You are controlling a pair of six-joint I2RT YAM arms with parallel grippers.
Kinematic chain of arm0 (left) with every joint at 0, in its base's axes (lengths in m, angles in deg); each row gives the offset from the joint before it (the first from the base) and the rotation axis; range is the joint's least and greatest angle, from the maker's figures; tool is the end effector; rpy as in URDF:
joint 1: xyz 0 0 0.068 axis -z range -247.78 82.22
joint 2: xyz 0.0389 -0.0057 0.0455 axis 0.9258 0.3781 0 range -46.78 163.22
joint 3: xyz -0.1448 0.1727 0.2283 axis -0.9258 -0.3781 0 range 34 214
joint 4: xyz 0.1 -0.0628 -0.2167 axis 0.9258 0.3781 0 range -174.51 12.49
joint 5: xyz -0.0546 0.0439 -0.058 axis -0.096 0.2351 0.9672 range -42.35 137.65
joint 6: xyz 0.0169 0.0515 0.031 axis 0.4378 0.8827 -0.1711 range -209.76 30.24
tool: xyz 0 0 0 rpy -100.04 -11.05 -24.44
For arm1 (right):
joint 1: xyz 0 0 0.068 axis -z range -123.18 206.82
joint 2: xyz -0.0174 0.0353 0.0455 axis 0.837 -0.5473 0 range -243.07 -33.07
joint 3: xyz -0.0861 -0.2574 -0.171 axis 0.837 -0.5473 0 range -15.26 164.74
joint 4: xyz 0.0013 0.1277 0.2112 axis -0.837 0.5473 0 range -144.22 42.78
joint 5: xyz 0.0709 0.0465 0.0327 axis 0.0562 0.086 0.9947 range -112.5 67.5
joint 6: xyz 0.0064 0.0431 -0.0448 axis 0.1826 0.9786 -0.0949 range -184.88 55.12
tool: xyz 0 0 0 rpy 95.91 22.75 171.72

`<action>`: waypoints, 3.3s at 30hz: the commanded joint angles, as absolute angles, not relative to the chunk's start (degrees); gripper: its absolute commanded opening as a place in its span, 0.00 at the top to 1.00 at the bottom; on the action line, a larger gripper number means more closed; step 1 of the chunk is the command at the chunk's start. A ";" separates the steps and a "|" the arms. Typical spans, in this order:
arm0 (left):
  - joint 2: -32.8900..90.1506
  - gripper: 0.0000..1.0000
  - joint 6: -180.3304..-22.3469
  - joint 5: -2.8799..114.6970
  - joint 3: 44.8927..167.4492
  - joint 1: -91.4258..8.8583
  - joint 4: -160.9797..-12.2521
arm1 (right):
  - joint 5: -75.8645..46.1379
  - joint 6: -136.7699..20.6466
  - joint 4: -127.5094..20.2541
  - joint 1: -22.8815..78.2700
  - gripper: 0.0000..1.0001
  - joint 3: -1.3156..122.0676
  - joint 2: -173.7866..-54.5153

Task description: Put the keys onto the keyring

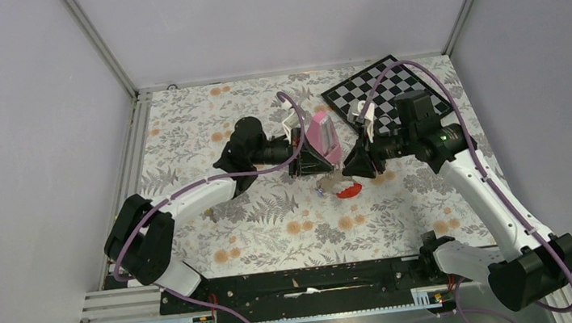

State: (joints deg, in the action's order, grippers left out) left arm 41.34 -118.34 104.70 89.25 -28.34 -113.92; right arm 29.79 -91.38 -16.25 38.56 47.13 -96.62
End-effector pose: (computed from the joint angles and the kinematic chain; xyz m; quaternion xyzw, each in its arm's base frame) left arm 0.2329 -0.2433 0.3467 0.3865 0.6059 -0.6251 0.3047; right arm 0.1694 0.0955 0.3844 -0.4836 0.6776 0.3692 0.4131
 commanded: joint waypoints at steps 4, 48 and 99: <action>37.69 1.00 -122.42 109.05 86.65 -29.25 -126.97 | 31.02 -94.16 -13.72 38.98 0.60 52.84 -95.68; 40.22 1.00 -135.27 111.48 81.55 -29.90 -151.21 | 38.76 -90.07 -17.74 39.86 0.68 51.77 -95.22; 36.95 1.00 -149.50 121.27 80.89 -28.80 -174.51 | 37.05 -89.37 -20.22 39.92 0.65 47.25 -95.25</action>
State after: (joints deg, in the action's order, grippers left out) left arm 40.88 -145.90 115.37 79.63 -29.74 -163.75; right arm 37.94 -86.66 -22.17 39.35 46.59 -96.86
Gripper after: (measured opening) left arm 0.010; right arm 0.345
